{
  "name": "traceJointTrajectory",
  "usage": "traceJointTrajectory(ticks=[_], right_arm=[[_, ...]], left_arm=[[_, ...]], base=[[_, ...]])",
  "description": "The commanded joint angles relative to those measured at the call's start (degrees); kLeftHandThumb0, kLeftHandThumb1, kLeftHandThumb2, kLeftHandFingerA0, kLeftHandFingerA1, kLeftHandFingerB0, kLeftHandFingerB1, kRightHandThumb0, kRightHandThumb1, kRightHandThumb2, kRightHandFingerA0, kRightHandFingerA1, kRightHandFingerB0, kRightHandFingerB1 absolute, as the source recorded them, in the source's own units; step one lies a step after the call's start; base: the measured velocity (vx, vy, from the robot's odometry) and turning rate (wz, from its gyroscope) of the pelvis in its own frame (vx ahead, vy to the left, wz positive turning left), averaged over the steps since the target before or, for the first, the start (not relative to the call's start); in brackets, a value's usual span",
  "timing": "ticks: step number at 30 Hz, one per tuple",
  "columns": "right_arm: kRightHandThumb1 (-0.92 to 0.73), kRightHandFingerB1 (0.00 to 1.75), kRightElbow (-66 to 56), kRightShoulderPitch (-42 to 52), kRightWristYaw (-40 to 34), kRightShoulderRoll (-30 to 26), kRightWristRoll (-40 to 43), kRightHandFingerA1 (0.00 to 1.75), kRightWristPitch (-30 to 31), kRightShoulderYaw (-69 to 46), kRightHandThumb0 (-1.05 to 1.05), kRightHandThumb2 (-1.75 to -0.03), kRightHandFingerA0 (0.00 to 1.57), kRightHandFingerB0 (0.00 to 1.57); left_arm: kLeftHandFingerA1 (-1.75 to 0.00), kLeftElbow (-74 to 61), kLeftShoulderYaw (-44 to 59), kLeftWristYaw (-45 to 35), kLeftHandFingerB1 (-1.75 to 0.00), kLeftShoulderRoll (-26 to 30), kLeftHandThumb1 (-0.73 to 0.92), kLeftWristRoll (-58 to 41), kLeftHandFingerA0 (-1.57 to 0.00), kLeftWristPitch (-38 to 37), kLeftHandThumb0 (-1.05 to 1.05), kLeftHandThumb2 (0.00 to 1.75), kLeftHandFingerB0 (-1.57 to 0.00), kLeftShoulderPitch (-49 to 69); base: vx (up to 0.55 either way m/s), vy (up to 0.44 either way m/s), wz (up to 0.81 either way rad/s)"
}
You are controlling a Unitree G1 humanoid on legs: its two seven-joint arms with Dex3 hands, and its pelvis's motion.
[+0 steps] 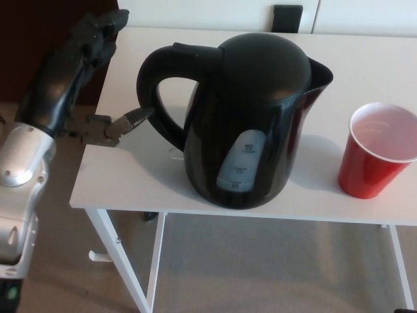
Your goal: The robot walk towards a table in front and uses its left hand to pick up the pot from the base and pour water to the cup on the right hand side
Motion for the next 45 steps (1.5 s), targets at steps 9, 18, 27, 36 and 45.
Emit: traceJointTrajectory(ticks=[9, 18, 27, 36, 45], right_arm=[[-0.26, 0.66, -0.37, -0.88, -0.65, -0.67, -0.09, 0.85, 0.55, -0.16, -0.4, -0.57, 0.82, 0.69], [-0.25, 0.67, -0.37, -1.92, -0.4, -0.41, 0.24, 0.86, 0.78, -0.42, -0.42, -0.57, 0.78, 0.71], [-0.25, 0.68, -0.4, -2.4, -0.79, -0.17, 0.29, 0.84, 0.74, -0.35, -0.41, -0.57, 0.85, 0.7], [-0.25, 0.68, -0.37, -2.51, -0.51, -0.09, 0.62, 0.86, 0.85, -0.85, -0.42, -0.57, 0.87, 0.7], [-0.25, 0.68, -0.47, -2.55, -0.51, -0.42, -0.12, 0.85, 0.46, -0.06, -0.45, -0.56, 0.84, 0.71]], left_arm=[[-0.39, -0.54, -2.32, 1.81, -0.33, -1.78, 0.42, 3.83, -0.16, 3.19, -0.56, 0.66, -0.1, -2.62], [-0.42, 1.75, -3.4, 4.86, -0.35, -5.04, 0.42, 6.41, -0.23, 4.63, -0.58, 0.68, -0.14, -6.94], [-0.43, 4.22, -4.1, 6.17, -0.36, -5.8, 0.41, 7.73, -0.28, 3.33, -0.6, 0.7, -0.15, -7.93], [-0.43, 5.32, -4.22, 6.43, -0.36, -5.8, 0.41, 8.21, -0.28, 2.06, -0.6, 0.7, -0.15, -7.88], [-0.43, 9.79, -4.99, 5.28, -0.36, -2.92, 0.41, 9.47, -0.26, 0.59, -0.54, 0.67, -0.16, -8.26]], base=[[0.0, 0.0, 0.0], [0.0, 0.0, 0.0], [0.0, 0.0, 0.0], [0.0, 0.0, 0.0], [0.0, 0.0, 0.0]])
